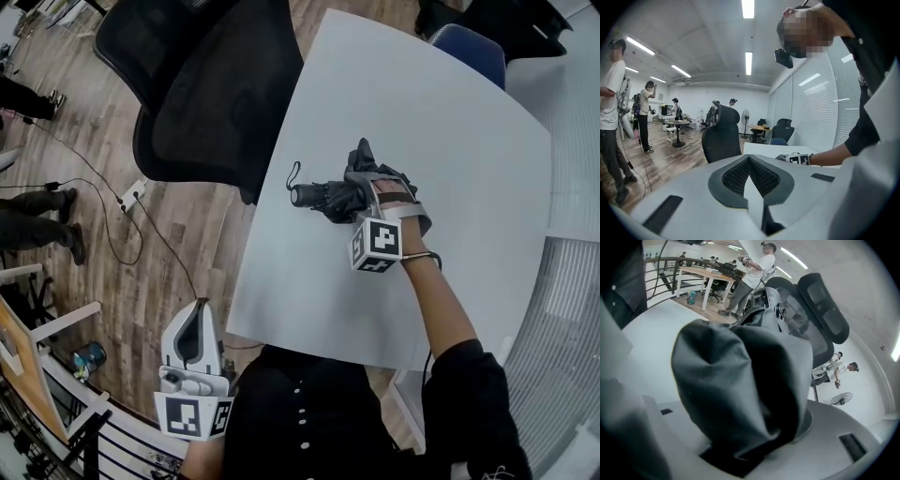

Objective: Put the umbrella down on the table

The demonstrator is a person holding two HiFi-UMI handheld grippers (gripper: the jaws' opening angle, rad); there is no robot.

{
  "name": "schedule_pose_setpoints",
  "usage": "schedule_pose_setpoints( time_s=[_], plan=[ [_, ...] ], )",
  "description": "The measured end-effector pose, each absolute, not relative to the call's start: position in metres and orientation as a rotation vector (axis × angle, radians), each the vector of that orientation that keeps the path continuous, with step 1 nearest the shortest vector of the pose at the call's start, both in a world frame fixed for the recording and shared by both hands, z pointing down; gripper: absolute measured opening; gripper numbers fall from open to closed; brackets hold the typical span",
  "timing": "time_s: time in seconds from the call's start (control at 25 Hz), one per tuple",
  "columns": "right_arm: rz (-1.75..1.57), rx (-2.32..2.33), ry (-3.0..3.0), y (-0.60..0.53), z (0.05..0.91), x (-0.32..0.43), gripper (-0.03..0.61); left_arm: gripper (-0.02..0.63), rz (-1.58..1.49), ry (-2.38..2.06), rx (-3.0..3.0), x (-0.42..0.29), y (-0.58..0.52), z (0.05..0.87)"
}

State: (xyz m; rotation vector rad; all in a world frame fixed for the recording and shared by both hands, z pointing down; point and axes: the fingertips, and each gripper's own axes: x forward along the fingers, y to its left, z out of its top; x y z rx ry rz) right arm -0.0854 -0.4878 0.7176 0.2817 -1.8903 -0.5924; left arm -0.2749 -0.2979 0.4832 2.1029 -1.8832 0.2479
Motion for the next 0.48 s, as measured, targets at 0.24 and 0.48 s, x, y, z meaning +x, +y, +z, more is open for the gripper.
schedule_pose_setpoints(
  time_s=[0.24, 0.48],
  plan=[
    [-0.558, 0.114, -1.794, -0.489, 0.744, -0.094, 0.290, 0.011, 0.256, -1.876, 2.084, -0.278, -0.298, 0.489],
    [-0.512, 0.010, -1.756, -0.489, 0.762, -0.102, 0.291, 0.011, 0.260, -1.869, 2.063, -0.281, -0.297, 0.495]
  ],
)
